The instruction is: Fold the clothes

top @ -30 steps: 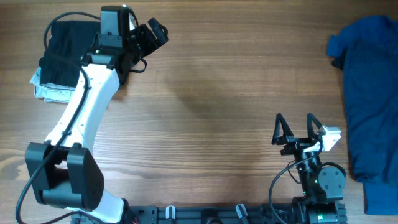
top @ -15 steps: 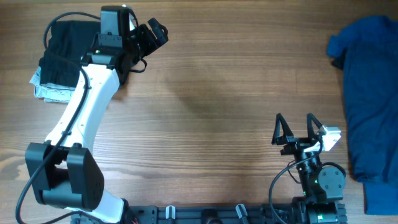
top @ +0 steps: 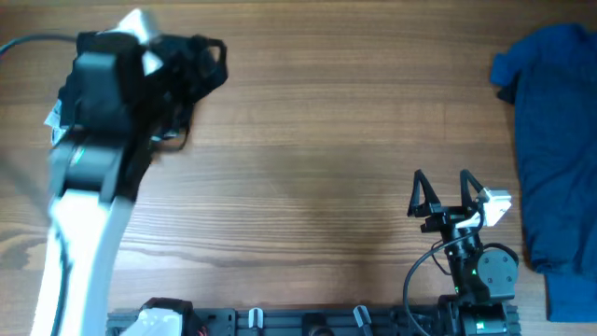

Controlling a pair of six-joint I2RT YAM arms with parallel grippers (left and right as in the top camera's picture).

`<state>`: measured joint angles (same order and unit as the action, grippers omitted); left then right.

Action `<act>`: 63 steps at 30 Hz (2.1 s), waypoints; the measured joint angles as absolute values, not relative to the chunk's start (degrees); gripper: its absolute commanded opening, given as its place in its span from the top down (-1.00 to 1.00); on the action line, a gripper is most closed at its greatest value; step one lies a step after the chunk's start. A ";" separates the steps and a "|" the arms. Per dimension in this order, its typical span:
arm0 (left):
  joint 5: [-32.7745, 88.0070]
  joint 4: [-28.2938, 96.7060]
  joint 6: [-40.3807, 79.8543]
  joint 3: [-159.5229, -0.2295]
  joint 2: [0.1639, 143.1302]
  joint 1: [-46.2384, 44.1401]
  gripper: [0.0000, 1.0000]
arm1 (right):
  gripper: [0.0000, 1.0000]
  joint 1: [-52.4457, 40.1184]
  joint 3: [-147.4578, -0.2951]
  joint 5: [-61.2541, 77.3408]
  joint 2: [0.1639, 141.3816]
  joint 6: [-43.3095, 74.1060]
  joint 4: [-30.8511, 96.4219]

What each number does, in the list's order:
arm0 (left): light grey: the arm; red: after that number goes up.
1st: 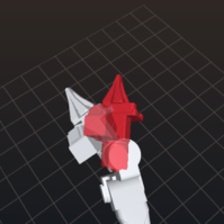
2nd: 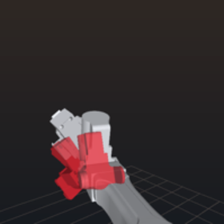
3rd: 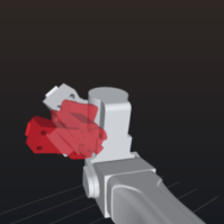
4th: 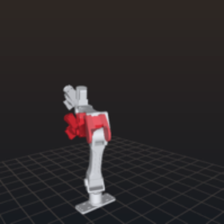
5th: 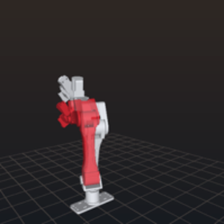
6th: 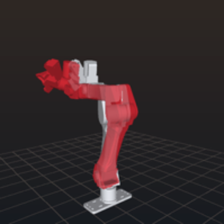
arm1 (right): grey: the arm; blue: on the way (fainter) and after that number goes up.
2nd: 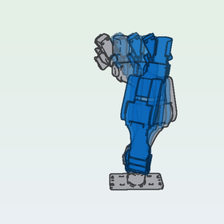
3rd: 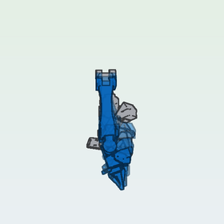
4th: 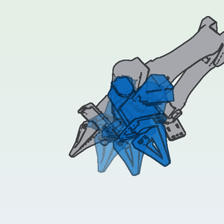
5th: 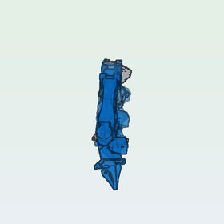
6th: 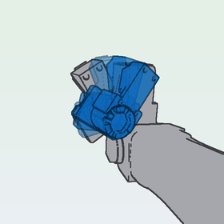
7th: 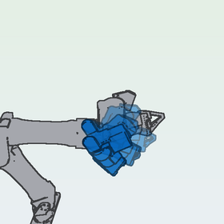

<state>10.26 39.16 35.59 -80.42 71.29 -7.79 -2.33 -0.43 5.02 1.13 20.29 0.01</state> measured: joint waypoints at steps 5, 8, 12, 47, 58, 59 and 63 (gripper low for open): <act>9.58 42.28 35.59 -79.92 58.92 -7.79 -0.99 | -0.99 -2.33 -0.40 4.99 1.13 20.29 -0.01; 8.60 42.26 35.59 -77.30 52.47 -7.79 -0.99 | -1.00 -2.33 -0.40 4.99 1.10 20.29 0.01; 6.68 42.02 35.59 -69.38 43.27 -7.79 -0.99 | -0.99 -2.33 -0.40 4.86 1.10 20.29 0.01; -4.27 4.91 35.57 -7.81 10.41 -7.77 -0.99 | -0.99 -2.33 -0.40 4.86 1.10 20.29 -0.01; -4.69 4.71 35.57 -7.81 9.13 -6.07 -1.00 | -0.99 -2.33 -0.40 4.86 1.10 20.29 -0.01; -4.69 4.69 35.57 -7.81 8.78 -5.87 -1.00 | -0.99 -2.33 -0.40 4.86 1.10 20.29 -0.01; -4.71 4.69 35.35 -7.79 7.33 -5.65 -0.99 | -0.99 -2.33 -0.40 4.86 1.10 20.32 -0.01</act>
<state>-4.71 4.69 35.35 -7.79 7.33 -5.65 -2.33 -0.40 4.86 1.10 20.32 -0.01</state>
